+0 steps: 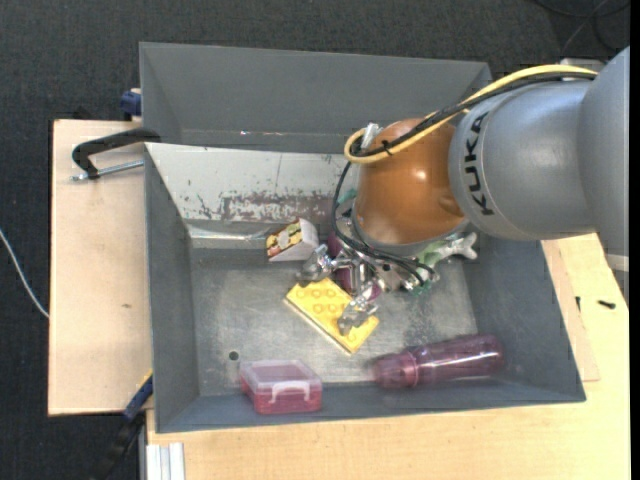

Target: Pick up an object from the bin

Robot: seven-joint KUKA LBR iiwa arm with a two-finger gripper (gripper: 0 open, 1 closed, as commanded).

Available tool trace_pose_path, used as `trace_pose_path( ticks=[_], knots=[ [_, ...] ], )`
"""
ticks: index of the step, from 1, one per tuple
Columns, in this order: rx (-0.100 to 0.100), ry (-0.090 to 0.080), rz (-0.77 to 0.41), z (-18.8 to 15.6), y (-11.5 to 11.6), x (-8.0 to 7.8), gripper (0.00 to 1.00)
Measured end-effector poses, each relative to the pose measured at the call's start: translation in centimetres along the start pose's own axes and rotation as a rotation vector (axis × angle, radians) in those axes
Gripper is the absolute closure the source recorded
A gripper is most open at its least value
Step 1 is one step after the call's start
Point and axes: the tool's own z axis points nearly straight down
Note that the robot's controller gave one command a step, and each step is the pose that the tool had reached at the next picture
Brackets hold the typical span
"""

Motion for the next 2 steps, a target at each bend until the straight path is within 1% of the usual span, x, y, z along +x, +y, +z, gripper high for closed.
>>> trace_pose_path(
  ticks=[1, 2],
  knots=[
    [0.012, -0.003, -0.078, -3.6, -0.3, -0.7, 1.00],
    [0.009, 0.003, -0.047, -14.9, 0.7, -0.4, 1.00]
  ],
)
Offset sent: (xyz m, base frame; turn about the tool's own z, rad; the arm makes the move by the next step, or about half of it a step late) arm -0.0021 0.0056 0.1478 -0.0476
